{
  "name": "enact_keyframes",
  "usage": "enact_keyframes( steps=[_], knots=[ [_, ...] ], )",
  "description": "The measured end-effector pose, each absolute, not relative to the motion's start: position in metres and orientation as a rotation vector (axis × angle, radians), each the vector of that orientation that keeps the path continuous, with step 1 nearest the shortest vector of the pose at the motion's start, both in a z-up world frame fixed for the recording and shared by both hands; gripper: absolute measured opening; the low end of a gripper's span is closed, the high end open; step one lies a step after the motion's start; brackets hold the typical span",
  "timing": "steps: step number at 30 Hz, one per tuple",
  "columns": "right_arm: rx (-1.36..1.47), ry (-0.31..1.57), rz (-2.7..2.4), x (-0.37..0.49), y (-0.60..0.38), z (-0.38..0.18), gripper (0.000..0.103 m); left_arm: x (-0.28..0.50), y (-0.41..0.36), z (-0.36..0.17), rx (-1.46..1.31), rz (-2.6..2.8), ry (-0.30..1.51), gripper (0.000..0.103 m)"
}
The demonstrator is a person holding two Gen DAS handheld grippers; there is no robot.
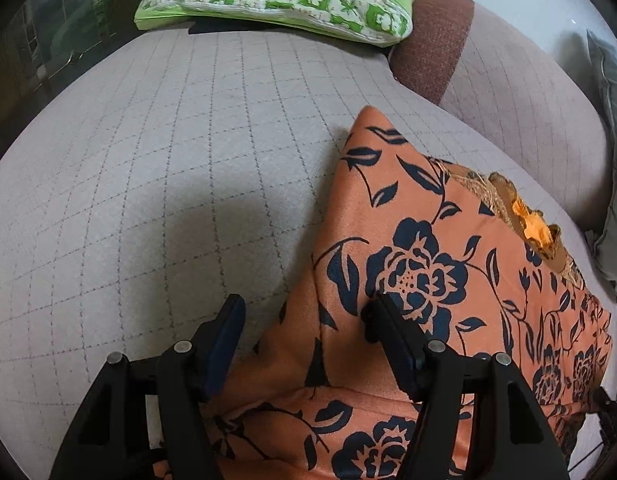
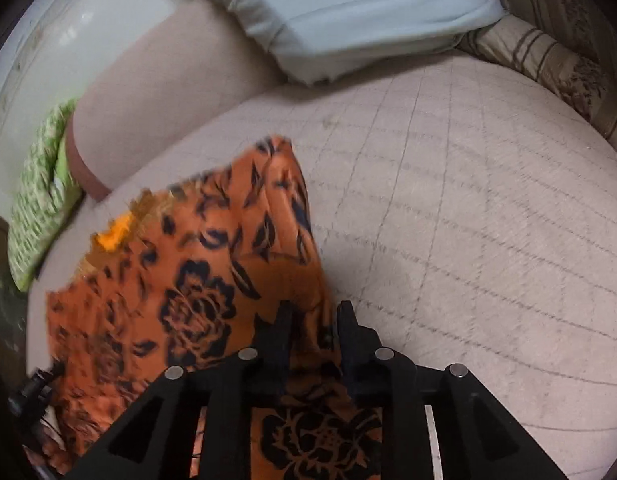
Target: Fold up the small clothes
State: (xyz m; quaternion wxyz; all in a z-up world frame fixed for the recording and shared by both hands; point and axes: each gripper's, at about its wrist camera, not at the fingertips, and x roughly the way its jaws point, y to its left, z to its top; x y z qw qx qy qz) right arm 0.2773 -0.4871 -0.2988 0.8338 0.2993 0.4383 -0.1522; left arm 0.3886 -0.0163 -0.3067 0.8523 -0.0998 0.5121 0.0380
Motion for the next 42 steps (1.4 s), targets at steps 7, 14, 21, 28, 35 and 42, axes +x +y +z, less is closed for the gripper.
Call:
enact_keyframes(
  steps=[7, 14, 21, 28, 35, 42],
  knots=[
    [0.595, 0.761, -0.288, 0.264, -0.485, -0.268, 0.025, 0.382, -0.038, -0.286, -0.149, 0.037, 0.974, 0.067],
    [0.572, 0.973, -0.175, 0.289, -0.458, -0.309, 0.025, 0.391, -0.048, -0.313, -0.066, 0.043, 1.097, 0.079],
    [0.556, 0.868, -0.046, 0.267, -0.431, -0.277, 0.025, 0.376, -0.046, -0.293, -0.104, -0.031, 1.044, 0.079],
    [0.455, 1.001, -0.027, 0.281, -0.391, -0.306, 0.025, 0.369, -0.08, -0.313, 0.092, -0.064, 1.103, 0.084],
    [0.498, 0.944, -0.043, 0.236, -0.413, -0.281, 0.025, 0.351, -0.038, -0.29, -0.014, -0.066, 1.086, 0.084],
    [0.661, 0.902, -0.095, 0.156, -0.447, -0.27, 0.025, 0.283, 0.056, -0.263, -0.073, 0.04, 1.034, 0.084]
  ],
)
